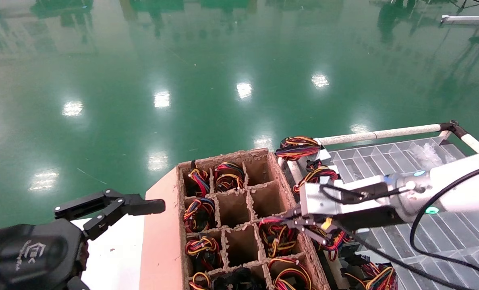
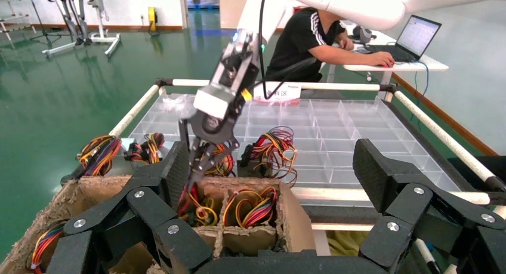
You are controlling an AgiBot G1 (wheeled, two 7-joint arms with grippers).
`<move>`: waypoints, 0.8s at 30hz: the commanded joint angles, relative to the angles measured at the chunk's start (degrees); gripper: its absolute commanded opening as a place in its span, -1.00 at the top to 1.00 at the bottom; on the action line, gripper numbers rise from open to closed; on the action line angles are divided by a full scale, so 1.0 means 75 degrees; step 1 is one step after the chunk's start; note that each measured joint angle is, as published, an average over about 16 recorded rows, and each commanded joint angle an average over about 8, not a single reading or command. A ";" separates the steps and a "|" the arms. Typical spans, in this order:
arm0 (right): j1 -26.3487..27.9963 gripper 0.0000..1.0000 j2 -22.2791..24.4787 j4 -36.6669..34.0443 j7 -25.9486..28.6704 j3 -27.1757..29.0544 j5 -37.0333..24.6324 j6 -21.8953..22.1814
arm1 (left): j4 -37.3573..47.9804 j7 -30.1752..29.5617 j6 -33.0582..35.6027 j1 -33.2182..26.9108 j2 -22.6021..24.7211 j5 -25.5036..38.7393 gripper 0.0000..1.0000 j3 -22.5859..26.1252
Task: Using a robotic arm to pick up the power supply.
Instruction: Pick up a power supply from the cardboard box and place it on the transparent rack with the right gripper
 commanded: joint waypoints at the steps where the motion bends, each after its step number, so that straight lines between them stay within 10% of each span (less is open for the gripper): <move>1: 0.0034 1.00 0.0053 0.0096 0.0051 0.0055 0.0065 -0.0004 | 0.0000 0.0000 0.0000 0.0000 0.0000 0.0000 -1.00 0.0000; 24: 0.2351 1.00 0.0234 -0.0489 -0.0785 0.1094 0.0906 0.0063 | 0.0000 0.0001 -0.0001 0.0000 -0.0001 -0.0001 -1.00 0.0002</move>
